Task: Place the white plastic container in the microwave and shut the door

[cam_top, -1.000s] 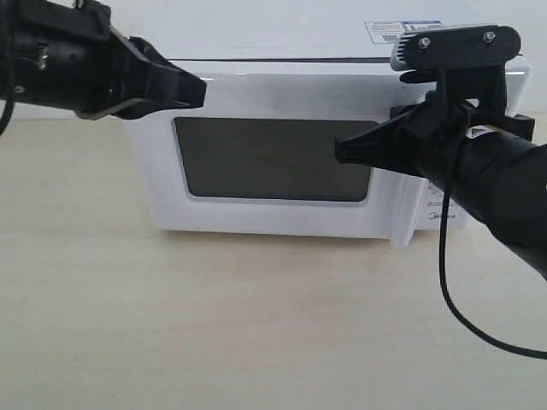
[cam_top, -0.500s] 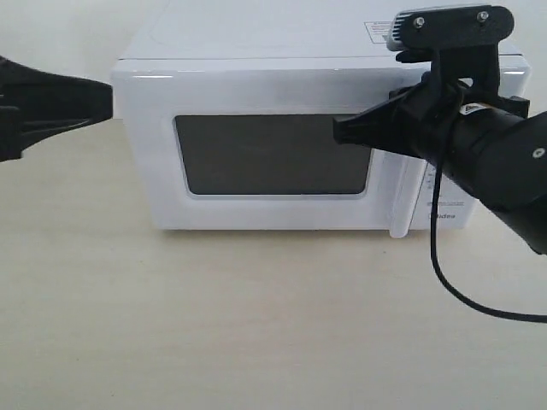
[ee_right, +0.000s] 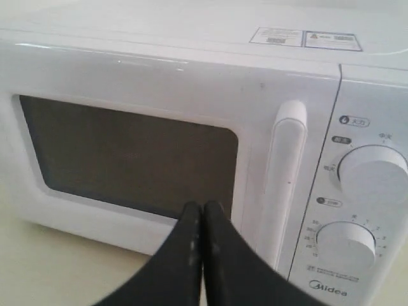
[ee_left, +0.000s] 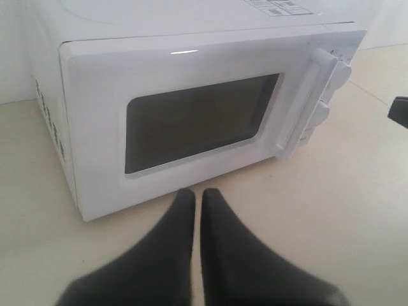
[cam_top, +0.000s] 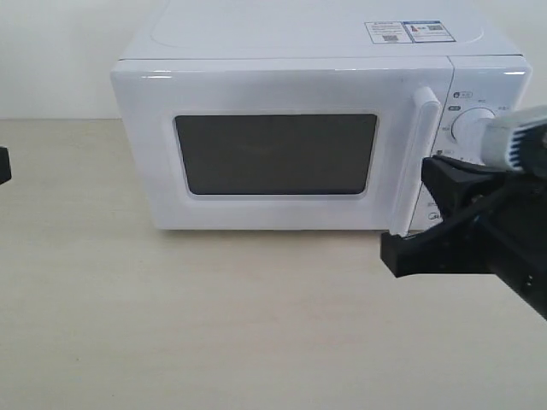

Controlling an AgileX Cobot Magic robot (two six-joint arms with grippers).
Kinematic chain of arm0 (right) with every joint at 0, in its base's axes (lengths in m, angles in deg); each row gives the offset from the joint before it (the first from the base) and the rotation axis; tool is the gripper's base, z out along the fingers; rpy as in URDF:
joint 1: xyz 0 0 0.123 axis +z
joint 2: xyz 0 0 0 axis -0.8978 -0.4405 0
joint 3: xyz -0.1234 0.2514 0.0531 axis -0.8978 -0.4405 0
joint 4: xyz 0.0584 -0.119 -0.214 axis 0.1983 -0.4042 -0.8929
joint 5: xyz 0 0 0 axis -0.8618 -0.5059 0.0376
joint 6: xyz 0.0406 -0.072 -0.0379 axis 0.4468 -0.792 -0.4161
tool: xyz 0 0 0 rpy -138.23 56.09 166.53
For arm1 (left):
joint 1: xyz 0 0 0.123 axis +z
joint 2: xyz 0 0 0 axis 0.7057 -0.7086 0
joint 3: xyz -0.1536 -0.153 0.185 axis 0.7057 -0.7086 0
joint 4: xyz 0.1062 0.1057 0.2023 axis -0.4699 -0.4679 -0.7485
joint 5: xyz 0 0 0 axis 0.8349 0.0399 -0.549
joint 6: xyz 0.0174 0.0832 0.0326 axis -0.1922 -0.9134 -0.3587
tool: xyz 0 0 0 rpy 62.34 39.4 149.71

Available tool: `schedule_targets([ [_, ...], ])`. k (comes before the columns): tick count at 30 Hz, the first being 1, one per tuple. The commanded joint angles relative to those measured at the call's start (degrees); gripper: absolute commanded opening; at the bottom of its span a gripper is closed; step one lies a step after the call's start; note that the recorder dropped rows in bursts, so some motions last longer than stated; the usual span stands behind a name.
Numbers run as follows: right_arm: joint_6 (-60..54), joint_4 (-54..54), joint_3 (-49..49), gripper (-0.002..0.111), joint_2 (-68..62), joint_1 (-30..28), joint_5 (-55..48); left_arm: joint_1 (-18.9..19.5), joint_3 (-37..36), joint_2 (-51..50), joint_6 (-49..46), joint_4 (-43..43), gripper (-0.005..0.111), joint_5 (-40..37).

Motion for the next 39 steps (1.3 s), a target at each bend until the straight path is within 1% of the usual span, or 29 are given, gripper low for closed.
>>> schedule_targets([
  [1, -0.25, 0.74, -2.56, 0.0, 2.93, 1.12, 1.77, 0.07, -0.27, 0.39, 0.05, -0.99, 0.004, 0.67],
  [29, 0.57, 0.63, -2.56, 0.0, 3.25, 1.12, 2.67, 0.07, -0.27, 0.39, 0.04, -0.87, 0.004, 0.77],
  [32, 0.69, 0.63, -2.56, 0.0, 6.28, -0.96, 4.19, 0.07, -0.27, 0.39, 0.04, -0.87, 0.004, 0.77],
  [35, 1.02, 0.75, -2.56, 0.0, 11.04, -5.07, 1.7, 0.07, -0.27, 0.39, 0.04, -0.87, 0.004, 0.77],
  [39, 0.92, 1.37, -2.56, 0.0, 17.65, -14.48, -2.47, 0.07, -0.27, 0.39, 0.04, -0.87, 0.004, 0.77],
])
